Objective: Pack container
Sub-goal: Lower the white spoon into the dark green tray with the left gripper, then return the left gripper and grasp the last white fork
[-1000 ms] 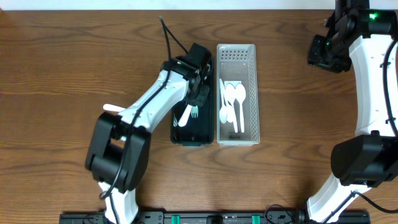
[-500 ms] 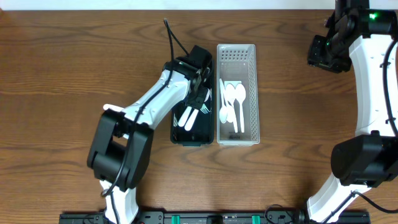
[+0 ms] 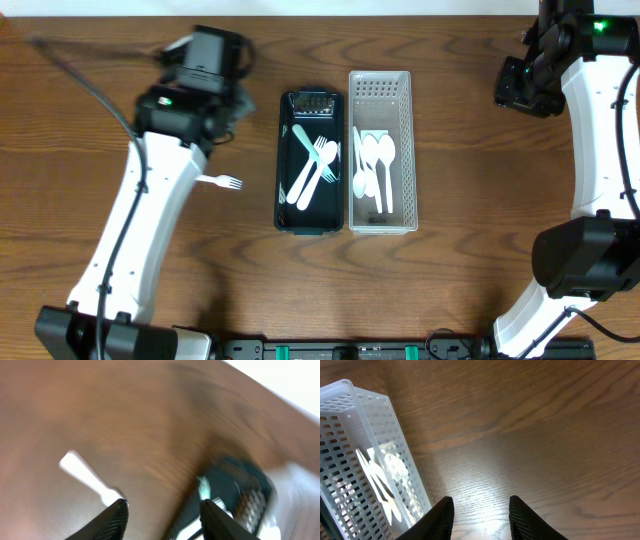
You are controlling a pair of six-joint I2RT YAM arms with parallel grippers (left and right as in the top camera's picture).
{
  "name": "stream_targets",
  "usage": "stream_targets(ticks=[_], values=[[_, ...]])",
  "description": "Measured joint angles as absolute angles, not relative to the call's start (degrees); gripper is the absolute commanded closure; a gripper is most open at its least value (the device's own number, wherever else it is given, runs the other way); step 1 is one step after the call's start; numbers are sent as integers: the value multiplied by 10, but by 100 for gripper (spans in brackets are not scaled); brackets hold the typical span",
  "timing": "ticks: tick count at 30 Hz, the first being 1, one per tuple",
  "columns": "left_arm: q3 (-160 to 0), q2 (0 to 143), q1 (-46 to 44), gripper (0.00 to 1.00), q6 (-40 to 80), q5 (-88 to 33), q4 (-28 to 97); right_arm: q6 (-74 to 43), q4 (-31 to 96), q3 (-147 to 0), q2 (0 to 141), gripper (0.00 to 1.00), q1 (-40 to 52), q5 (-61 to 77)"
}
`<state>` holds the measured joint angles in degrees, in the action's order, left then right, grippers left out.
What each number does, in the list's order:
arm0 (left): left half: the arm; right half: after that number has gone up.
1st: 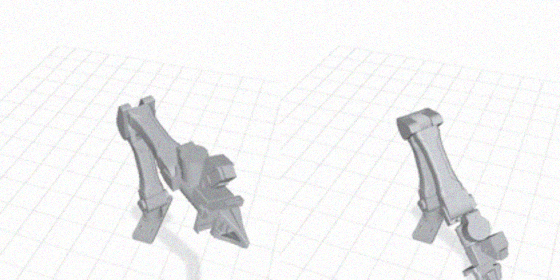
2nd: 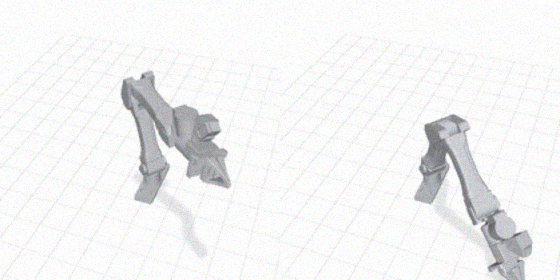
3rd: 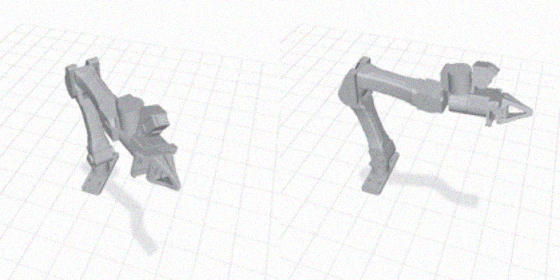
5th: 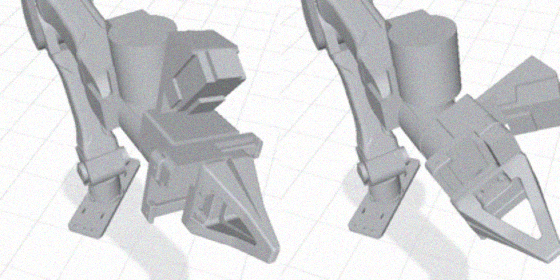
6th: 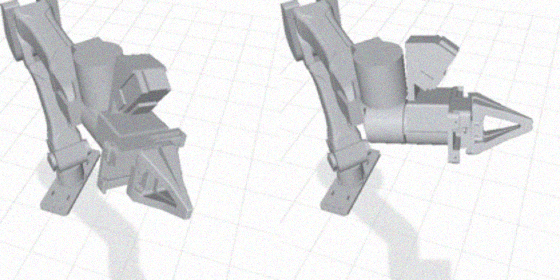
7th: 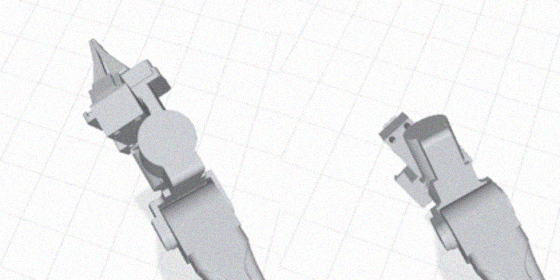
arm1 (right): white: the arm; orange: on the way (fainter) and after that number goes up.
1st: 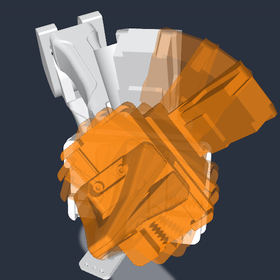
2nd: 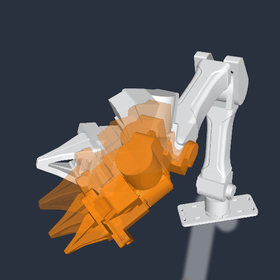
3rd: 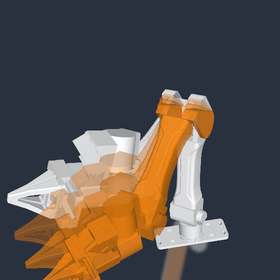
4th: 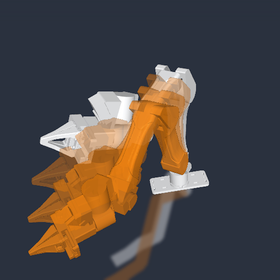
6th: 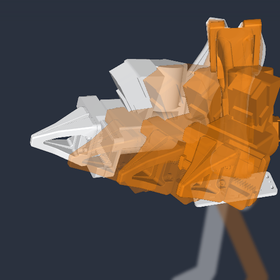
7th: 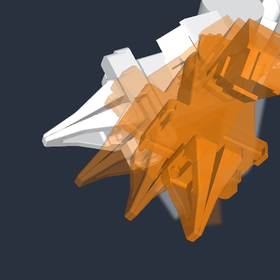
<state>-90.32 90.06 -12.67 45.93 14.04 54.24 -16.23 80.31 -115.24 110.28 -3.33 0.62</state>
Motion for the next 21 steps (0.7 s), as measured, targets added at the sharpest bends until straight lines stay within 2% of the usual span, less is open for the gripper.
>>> stream_targets(ticks=[1,4,8,15,21], values=[[-898,909,-105,42,532,142,551,-163,803,-1152,1103,61,-33,6],[-881,935,-74,42,653,140,557,-163,803,-1152,1103,61,-33,6],[-871,987,-57,41,750,126,557,-162,803,-1152,1103,61,-33,6],[-869,1089,-45,29,838,62,554,-163,803,-1152,1103,61,-33,6],[-868,1152,-35,29,862,2,553,-162,804,-1152,1103,61,-33,6]])
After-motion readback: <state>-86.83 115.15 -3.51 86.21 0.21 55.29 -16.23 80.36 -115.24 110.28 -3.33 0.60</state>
